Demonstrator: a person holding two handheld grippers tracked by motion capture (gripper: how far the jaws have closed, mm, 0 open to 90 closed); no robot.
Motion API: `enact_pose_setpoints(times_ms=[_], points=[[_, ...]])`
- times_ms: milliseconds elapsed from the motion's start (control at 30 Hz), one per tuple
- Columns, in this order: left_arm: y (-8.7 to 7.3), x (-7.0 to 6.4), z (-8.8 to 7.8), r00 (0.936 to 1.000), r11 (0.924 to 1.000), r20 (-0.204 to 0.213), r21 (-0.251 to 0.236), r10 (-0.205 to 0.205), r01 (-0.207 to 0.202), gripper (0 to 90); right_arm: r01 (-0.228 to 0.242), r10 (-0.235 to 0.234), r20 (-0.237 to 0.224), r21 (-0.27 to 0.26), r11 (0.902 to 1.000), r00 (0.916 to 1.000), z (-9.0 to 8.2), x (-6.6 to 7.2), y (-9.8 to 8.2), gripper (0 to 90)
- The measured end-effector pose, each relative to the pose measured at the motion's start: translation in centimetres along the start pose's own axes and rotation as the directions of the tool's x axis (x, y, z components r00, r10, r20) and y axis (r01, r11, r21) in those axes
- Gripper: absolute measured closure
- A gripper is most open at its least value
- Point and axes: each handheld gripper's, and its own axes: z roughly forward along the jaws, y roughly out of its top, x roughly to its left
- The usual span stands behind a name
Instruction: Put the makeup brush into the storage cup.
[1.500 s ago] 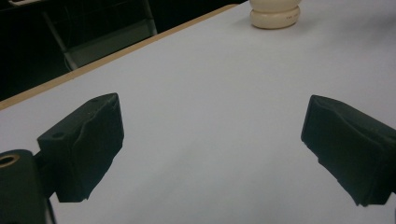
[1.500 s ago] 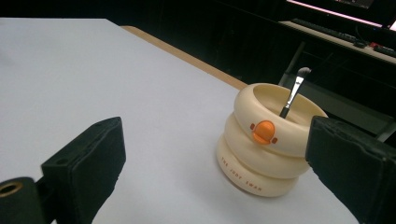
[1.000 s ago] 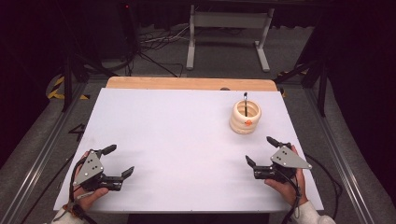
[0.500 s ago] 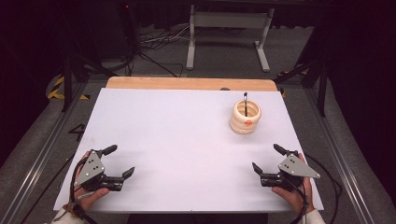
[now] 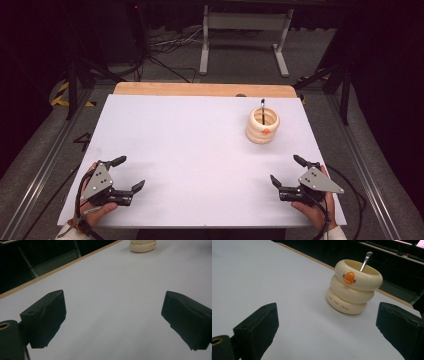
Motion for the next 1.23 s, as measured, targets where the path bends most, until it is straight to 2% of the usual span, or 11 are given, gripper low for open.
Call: enact_pose_setpoints(times_ms=[400,767,1033,1233], points=[[0.05,-0.03,0.22,0.9999,0.9999,0.001,0.003,0.013,-0.013,6.6,-0.018,0.018,0.004,-0.014,0.9997,0.9998,-0.20,-0.15,-0.04,5.0],[0.01,-0.10,0.47,0.9999,0.9998,0.005,0.012,0.013,-0.013,6.6,-0.043,0.044,0.016,-0.058,0.9974,0.9989,-0.71,-0.34,0.30,5.0],[0.12,-0.17,0.54,0.9997,0.9997,0.004,0.013,0.022,-0.022,6.6,-0.053,0.054,0.014,-0.066,0.9964,0.9984,-0.74,-0.34,0.27,5.0],[0.17,-0.29,0.60,0.9997,0.9995,0.004,0.016,0.026,-0.026,6.6,-0.065,0.068,0.035,-0.081,0.9945,0.9970,-0.85,-0.48,0.33,5.0]])
